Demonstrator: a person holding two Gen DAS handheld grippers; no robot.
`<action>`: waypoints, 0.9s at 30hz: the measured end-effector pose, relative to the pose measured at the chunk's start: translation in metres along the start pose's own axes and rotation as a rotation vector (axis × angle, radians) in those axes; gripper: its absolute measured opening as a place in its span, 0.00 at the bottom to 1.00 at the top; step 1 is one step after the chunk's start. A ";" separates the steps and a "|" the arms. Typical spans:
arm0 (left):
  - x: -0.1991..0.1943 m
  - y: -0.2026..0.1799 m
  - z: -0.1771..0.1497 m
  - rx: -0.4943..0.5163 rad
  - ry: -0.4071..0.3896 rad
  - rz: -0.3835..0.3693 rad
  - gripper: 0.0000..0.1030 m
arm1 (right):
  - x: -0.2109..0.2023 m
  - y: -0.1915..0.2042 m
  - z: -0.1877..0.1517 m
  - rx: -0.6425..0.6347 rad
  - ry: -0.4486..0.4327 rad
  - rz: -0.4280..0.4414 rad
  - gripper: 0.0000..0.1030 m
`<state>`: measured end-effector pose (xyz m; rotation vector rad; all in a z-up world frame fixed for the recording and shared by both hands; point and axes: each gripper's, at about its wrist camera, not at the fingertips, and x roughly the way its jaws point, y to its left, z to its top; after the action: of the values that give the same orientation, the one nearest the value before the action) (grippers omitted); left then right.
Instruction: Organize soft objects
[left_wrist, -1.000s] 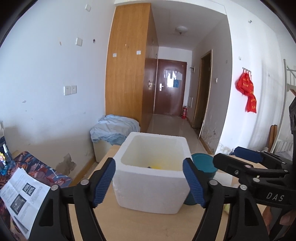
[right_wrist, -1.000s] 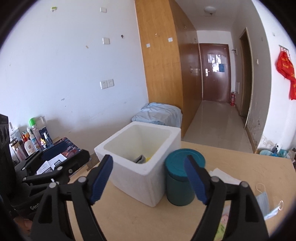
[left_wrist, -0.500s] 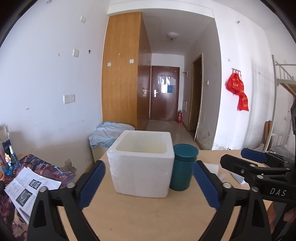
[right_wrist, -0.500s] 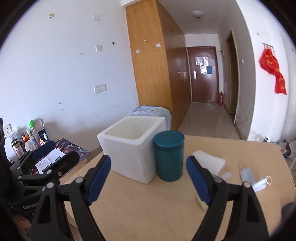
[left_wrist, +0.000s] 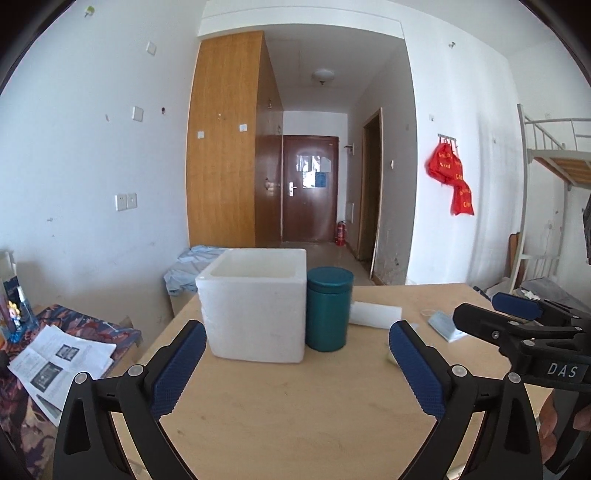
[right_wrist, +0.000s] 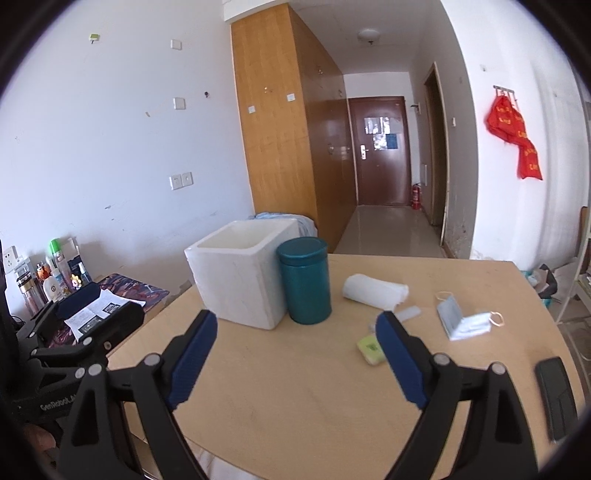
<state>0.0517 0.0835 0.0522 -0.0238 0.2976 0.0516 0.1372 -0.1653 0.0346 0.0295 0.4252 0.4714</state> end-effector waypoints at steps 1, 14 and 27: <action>-0.002 -0.001 -0.002 0.002 -0.002 -0.002 0.96 | -0.005 0.000 -0.003 -0.001 -0.003 -0.007 0.88; -0.023 -0.016 -0.031 0.007 0.026 -0.069 0.97 | -0.036 -0.012 -0.040 0.023 0.002 -0.076 0.88; -0.019 -0.067 -0.044 0.034 0.051 -0.218 0.97 | -0.060 -0.050 -0.057 0.056 0.000 -0.187 0.88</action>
<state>0.0241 0.0143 0.0164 -0.0240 0.3455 -0.1710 0.0879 -0.2409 0.0002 0.0429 0.4369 0.2752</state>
